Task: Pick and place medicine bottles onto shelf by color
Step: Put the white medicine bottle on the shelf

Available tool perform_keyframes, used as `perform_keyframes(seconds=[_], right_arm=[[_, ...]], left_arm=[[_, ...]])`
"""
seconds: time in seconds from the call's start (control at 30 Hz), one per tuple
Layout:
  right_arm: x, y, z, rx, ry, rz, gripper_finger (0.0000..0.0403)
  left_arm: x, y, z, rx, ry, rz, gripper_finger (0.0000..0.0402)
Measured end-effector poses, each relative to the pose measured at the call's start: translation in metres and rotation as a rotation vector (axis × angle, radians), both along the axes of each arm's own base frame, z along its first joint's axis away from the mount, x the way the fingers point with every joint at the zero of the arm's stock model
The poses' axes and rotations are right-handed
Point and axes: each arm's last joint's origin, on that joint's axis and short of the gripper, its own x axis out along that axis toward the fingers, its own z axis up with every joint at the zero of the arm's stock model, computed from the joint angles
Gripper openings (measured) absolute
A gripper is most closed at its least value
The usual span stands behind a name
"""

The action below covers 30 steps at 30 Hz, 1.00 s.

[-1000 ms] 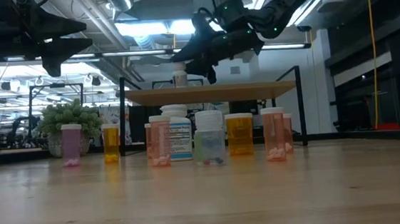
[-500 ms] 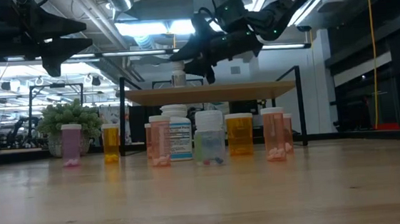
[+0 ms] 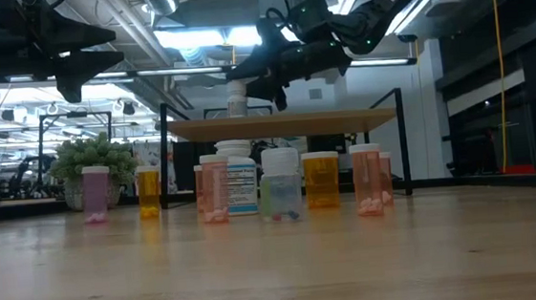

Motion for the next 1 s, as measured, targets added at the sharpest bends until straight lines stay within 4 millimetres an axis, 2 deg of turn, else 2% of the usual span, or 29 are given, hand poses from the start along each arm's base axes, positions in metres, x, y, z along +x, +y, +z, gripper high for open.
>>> perform_keyframes(seconds=[0.4,0.8,1.0], right_arm=[[0.002,-0.001,0.015,-0.070,-0.149,0.014,0.0198],[0.001,0.007,0.030,-0.180,-0.307,0.289,0.0198],[0.006,0.028,0.029,-0.231,-0.335,0.510,0.0198]], left_arm=[[0.000,0.000,0.000,0.000,0.000,0.000,0.0186],[0.000,0.000,0.000,0.000,0.000,0.000,0.0186],[0.000,0.000,0.000,0.000,0.000,0.000,0.0186]])
